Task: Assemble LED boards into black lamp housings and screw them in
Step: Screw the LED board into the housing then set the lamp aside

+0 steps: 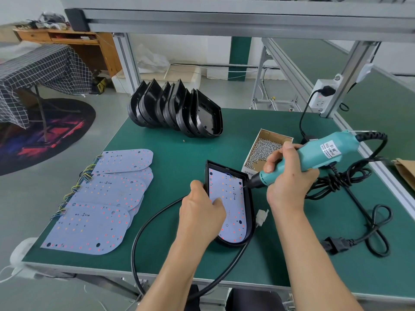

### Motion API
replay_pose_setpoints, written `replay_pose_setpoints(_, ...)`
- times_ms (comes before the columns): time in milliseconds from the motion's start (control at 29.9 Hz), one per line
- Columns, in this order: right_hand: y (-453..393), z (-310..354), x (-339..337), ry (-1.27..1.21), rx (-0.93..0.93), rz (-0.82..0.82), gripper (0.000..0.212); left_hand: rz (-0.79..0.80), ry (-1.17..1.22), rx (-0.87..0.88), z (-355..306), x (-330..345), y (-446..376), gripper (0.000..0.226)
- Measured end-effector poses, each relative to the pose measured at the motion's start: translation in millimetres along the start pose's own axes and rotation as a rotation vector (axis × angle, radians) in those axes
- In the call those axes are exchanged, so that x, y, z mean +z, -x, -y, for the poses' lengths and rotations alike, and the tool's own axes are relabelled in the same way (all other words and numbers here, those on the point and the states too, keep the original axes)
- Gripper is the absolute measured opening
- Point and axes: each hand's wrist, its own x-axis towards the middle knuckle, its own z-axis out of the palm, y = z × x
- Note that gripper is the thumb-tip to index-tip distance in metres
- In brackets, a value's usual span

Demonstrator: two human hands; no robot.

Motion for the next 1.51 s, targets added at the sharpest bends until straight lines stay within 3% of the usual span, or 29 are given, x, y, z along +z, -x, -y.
replay_pose_setpoints(1038,1.4,1.1,-4.1,0.033,0.036,0.011,0.022,0.001,0.003,0.000,2.7,0.9,-1.2,0.024)
replay_pose_setpoints(1273,-1.9,4.4,-6.2,0.014,0.028,0.109,0.012,0.008,0.004,-0.013,3.5,0.1,-2.0,0.024)
replay_pose_setpoints(1407,-9.1,25.0,-3.1,-0.041,0.070,0.013,0.013,0.016,0.012,-0.029,7.0,-0.6,-2.4,0.026)
replay_pose_setpoints(1507,-21.5,43.1,-15.3,-0.046,0.234,-0.153,0.018,0.016,0.010,-0.029,9.1,-1.5,-3.3,0.029)
